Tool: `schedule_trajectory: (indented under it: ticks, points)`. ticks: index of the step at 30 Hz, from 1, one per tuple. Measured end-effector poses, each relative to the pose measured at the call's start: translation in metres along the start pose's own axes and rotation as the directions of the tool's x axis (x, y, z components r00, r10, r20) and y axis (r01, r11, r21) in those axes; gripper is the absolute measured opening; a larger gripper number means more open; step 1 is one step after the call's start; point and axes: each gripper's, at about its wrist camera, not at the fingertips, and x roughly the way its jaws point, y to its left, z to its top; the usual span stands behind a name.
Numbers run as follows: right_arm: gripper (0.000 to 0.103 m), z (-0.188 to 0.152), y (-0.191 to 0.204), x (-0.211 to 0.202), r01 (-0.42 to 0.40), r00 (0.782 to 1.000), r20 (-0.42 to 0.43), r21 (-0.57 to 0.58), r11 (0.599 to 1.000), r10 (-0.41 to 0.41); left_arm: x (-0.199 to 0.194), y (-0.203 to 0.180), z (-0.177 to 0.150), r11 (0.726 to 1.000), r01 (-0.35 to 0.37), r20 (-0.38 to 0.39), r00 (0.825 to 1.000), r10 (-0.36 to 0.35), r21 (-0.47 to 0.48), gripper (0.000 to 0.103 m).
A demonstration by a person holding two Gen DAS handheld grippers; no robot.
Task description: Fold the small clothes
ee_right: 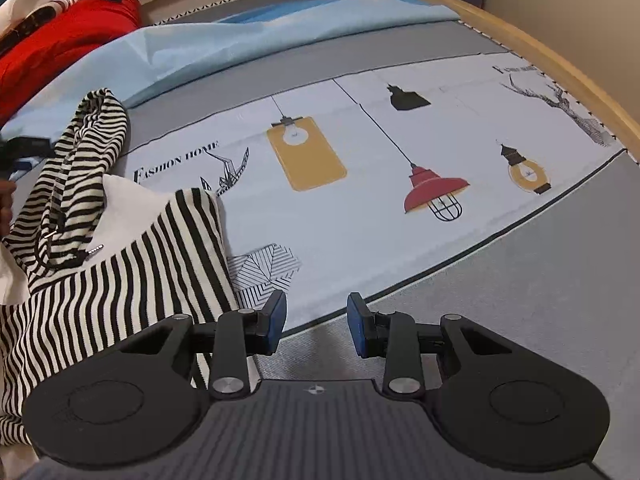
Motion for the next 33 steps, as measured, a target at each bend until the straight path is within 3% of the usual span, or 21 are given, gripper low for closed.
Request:
schedule_trajectory:
  ticks: [2,3,5,9,13,18,20,23,25,27,29,32,33]
  points:
    - [0.035,0.0,-0.001,0.001,0.009,1.0,-0.001,-0.004,1.0,-0.009,0.011,-0.004,0.001,0.999,-0.037,-0.017,0.999,0.037,0.02,0.058]
    - [0.035,0.0,-0.001,0.002,0.012,1.0,0.0,-0.007,1.0,-0.012,0.015,-0.005,-0.002,0.997,-0.062,-0.024,0.998,0.063,0.037,0.033]
    - [0.035,0.001,0.0,0.003,0.014,1.0,-0.003,-0.009,1.0,-0.014,0.018,-0.006,-0.01,0.996,-0.068,-0.046,0.996,0.071,0.063,0.001]
    - [0.035,0.003,0.005,0.002,0.0,1.0,-0.002,-0.016,1.0,0.0,-0.028,-0.007,-0.026,0.996,-0.027,0.075,0.997,0.02,0.091,0.001]
    - [0.035,0.003,0.011,-0.004,-0.031,1.0,-0.007,-0.006,1.0,0.031,-0.107,-0.006,-0.056,0.99,0.056,0.173,0.982,-0.079,0.131,0.001]
    - [0.035,0.005,0.016,-0.016,-0.065,0.998,0.017,0.009,0.998,0.065,-0.248,-0.002,-0.138,0.961,0.17,0.256,0.94,-0.224,0.219,0.001]
    - [0.035,0.004,0.018,-0.018,-0.073,0.997,0.012,0.025,0.997,0.073,-0.301,0.002,-0.18,0.942,0.241,0.215,0.932,-0.292,0.232,0.001]
    - [0.035,0.002,0.024,-0.022,-0.098,0.995,0.014,0.034,0.995,0.098,-0.36,0.006,-0.24,0.916,0.331,0.083,0.93,-0.357,0.225,0.001]
    - [0.035,0.001,0.03,-0.026,-0.106,0.994,0.022,0.022,0.994,0.106,-0.382,0.01,-0.268,0.912,0.345,-0.01,0.936,-0.351,0.224,0.001]
    - [0.035,0.0,0.034,-0.028,-0.12,0.993,0.022,0.018,0.993,0.12,-0.395,0.02,-0.28,0.93,0.314,-0.069,0.949,-0.307,0.19,0.003]
    - [0.035,-0.002,0.04,-0.031,-0.129,0.991,0.026,0.001,0.992,0.129,-0.401,0.035,-0.274,0.96,0.269,-0.056,0.963,-0.265,0.076,0.007]
    - [0.035,-0.004,0.046,-0.032,-0.131,0.991,0.028,-0.023,0.991,0.132,-0.393,0.061,-0.256,0.948,0.283,0.004,0.959,-0.285,-0.144,0.025]
    - [0.035,-0.005,0.047,-0.032,-0.128,0.991,0.028,-0.027,0.991,0.129,-0.385,0.064,-0.249,0.941,0.276,0.007,0.96,-0.28,-0.199,0.026]
